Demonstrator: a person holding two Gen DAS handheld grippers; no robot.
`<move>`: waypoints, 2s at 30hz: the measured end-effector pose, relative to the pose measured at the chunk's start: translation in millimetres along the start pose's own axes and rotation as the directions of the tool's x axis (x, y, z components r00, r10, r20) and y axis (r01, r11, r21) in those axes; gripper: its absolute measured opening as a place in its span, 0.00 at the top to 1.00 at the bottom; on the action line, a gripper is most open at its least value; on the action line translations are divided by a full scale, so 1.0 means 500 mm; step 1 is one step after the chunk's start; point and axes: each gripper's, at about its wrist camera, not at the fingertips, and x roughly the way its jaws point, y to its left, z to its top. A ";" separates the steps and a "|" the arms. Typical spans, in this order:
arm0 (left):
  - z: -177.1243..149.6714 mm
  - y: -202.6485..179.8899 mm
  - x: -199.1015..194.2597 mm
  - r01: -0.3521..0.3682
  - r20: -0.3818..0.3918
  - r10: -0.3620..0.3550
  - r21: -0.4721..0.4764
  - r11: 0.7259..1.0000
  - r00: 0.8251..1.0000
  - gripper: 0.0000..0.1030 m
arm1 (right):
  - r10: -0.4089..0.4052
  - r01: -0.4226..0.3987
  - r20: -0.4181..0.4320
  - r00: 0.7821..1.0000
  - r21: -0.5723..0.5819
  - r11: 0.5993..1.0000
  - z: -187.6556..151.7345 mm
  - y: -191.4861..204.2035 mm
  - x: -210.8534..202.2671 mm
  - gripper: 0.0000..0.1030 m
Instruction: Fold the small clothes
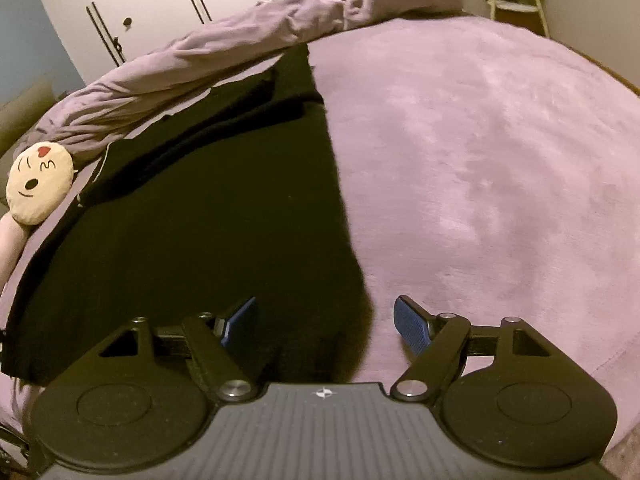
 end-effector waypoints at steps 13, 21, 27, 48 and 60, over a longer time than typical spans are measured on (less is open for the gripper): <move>0.005 0.029 0.060 0.102 -0.115 -0.107 -0.049 0.994 0.988 0.16 | 0.082 -0.080 -0.085 0.993 0.019 0.997 -0.006 -0.001 0.066 0.52; 0.010 0.013 0.055 0.141 -0.121 -0.135 0.045 0.989 0.983 0.46 | 0.120 -0.125 -0.124 0.985 -0.034 0.992 -0.004 -0.005 0.064 0.68; 0.012 0.005 0.054 0.153 -0.118 -0.145 0.057 0.987 0.982 0.57 | 0.137 -0.138 -0.088 0.987 0.000 0.990 0.023 -0.021 0.059 0.67; 0.034 0.008 0.047 0.189 -0.132 -0.182 0.041 0.981 0.974 0.88 | 0.262 -0.276 -0.160 0.952 -0.073 0.958 0.025 0.001 0.061 0.90; 0.153 -0.016 -0.022 0.382 0.034 -0.381 -0.041 0.923 0.924 0.90 | 0.453 -0.456 0.048 0.890 0.071 0.887 0.125 0.037 0.038 0.91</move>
